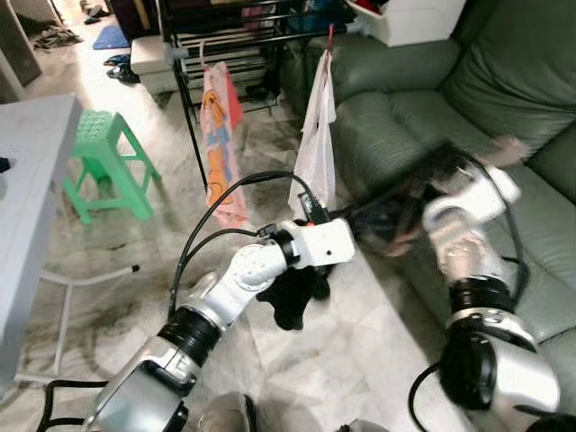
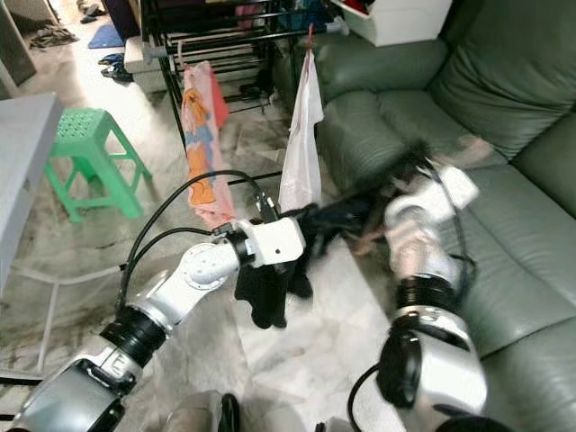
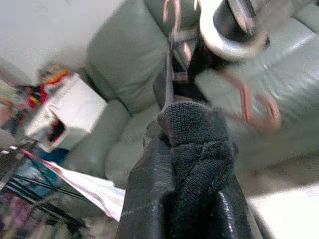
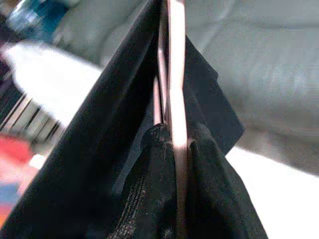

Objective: Hang hanger

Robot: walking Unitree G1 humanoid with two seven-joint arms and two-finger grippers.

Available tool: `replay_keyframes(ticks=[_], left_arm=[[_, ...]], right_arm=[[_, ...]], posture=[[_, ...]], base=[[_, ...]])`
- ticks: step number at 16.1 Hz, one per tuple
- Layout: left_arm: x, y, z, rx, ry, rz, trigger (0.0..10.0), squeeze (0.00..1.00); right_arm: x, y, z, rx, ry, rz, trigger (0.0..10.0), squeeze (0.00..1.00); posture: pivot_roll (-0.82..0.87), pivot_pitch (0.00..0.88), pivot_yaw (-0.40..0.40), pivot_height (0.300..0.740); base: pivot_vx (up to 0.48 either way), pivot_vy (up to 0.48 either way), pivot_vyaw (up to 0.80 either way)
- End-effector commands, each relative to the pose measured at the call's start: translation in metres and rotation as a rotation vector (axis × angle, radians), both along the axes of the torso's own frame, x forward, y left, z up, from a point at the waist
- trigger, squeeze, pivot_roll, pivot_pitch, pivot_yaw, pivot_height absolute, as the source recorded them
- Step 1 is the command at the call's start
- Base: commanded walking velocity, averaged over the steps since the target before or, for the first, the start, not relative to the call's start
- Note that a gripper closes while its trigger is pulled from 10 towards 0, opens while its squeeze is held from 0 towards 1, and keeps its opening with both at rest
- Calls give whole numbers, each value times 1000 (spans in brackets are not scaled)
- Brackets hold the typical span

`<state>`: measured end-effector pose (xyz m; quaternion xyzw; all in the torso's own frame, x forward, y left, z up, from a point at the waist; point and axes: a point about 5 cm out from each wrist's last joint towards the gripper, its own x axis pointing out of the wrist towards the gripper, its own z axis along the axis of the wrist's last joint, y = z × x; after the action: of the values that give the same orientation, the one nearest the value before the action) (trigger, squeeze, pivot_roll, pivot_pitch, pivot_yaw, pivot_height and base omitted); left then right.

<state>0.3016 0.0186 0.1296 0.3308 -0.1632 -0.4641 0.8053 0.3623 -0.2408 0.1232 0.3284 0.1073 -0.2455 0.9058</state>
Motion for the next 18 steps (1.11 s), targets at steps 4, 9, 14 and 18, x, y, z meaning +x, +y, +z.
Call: replay_keyframes(ticks=[4, 9, 14, 18], left_arm=[[-13, -4, -7, -41, 128, -84, 10000, 525], [-19, -11, -13, -35, 190, -131, 10000, 1000], [-5, 18, -17, -17, 184, -6, 10000, 1000], [22, 52, 1, -105, 99, 211, 10000, 1000]], right_arm=[[30, 25, 120, -270, -488, 185, 10000, 0], [17, 87, 136, -543, -684, 489, 10000, 0], [-13, 88, 115, -822, -694, 688, 10000, 0], [-36, 76, 86, -937, -609, 850, 10000, 0]], posture=[[-50, 0, 9, 740], [-49, 0, 7, 740], [-56, 0, 11, 740], [-55, 0, 10, 740]], base=[[0, 0, 0], [0, 0, 0], [0, 0, 0], [0, 0, 0]])
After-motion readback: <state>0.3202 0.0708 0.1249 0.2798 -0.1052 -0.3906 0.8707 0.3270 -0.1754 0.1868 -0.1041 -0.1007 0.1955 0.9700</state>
